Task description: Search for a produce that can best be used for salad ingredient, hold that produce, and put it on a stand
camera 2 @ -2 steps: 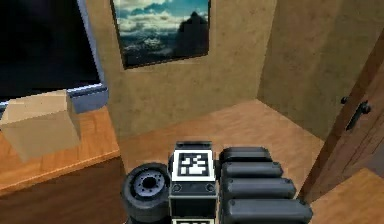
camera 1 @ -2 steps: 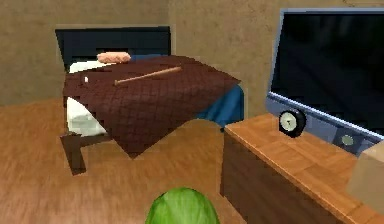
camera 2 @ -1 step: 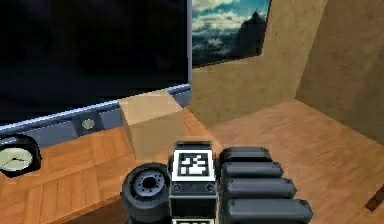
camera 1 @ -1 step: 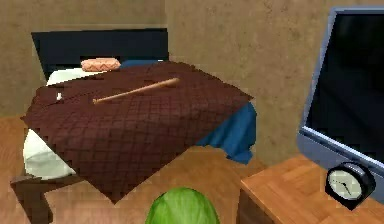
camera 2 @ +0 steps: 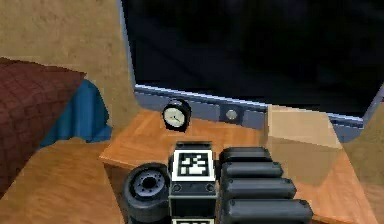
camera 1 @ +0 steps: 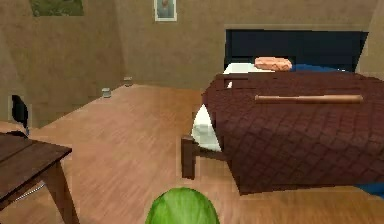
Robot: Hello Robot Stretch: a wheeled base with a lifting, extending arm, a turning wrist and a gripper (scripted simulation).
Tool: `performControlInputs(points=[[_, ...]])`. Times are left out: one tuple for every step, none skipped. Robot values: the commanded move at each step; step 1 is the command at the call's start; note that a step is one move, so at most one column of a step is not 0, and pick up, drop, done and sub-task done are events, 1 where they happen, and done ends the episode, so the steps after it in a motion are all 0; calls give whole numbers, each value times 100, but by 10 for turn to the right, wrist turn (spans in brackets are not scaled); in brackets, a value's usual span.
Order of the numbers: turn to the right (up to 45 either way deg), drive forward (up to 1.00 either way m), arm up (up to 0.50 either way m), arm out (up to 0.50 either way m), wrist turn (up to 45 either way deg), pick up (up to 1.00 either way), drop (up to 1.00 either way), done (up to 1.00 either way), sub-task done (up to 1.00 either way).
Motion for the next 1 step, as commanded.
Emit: performControlInputs(points=[[-450, 0, 0, 0, 0, 0, 0, 0, 0]])
